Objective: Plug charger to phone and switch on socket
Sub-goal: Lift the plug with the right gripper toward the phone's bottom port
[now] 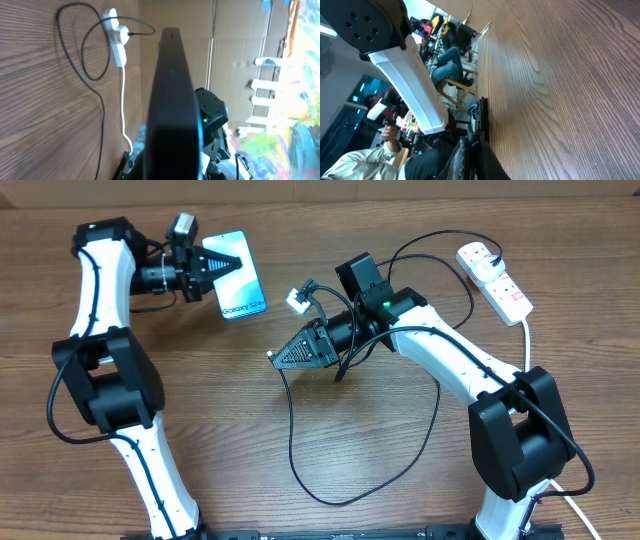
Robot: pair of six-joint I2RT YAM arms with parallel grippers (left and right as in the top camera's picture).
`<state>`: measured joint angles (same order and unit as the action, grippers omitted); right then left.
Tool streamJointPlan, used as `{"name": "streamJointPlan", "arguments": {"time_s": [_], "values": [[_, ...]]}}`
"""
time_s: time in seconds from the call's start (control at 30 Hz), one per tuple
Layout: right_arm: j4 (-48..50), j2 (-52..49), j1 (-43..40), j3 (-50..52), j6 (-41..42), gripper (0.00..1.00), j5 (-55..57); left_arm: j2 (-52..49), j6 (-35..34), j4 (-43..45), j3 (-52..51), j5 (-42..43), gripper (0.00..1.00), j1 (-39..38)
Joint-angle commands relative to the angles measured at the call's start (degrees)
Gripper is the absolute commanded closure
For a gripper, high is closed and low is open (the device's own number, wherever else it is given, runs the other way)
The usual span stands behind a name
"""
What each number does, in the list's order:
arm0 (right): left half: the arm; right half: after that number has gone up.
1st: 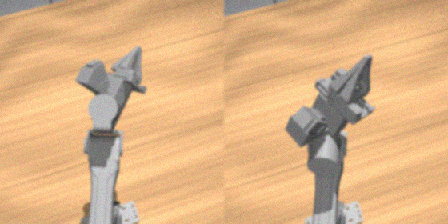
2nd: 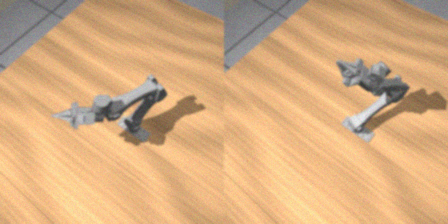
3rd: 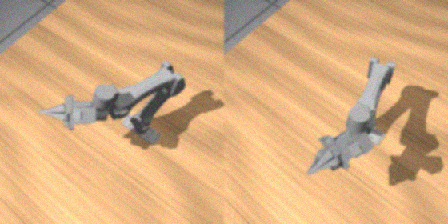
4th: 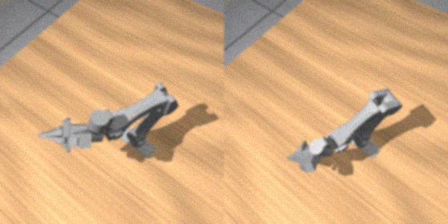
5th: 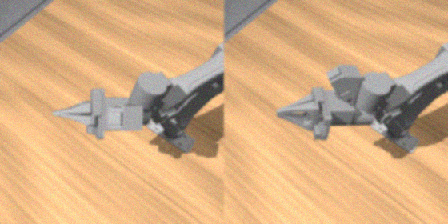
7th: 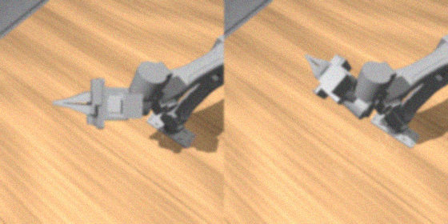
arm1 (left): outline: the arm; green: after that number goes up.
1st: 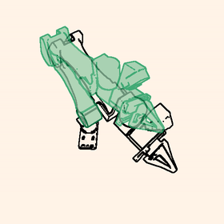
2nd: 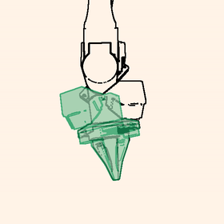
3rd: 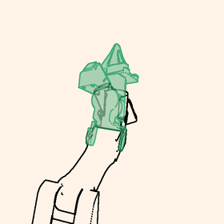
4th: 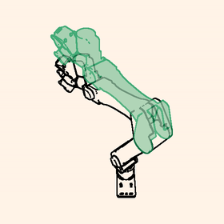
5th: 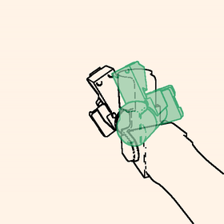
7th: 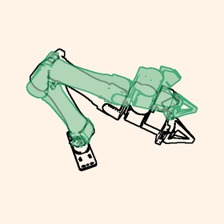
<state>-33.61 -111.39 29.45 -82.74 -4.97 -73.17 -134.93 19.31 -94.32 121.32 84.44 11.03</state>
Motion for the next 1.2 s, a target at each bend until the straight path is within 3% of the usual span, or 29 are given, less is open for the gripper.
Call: {"name": "streamJointPlan", "arguments": {"time_s": [0.0,0.4,0.67,1.17], "values": [[0.4,1.3,-0.1,-0.8,-1.1,0.96,-1.5,0.3,2.2,-0.2,0.2,4.7,0.96,-1.6],[3.5,1.3,-0.1,-0.8,-0.5,0.96,-1.5,0.3,2.1,-0.4,0.2,3.8,0.96,-3.3],[9.9,1.3,-0.3,-0.8,5.5,0.96,-1.5,0.3,2.4,-2.0,0.2,3.0,0.96,-3.3],[10.8,1.3,-0.3,-0.8,8.2,0.96,2.1,0.3,4.9,-2.6,0.2,2.2,0.96,-3.3]]}}
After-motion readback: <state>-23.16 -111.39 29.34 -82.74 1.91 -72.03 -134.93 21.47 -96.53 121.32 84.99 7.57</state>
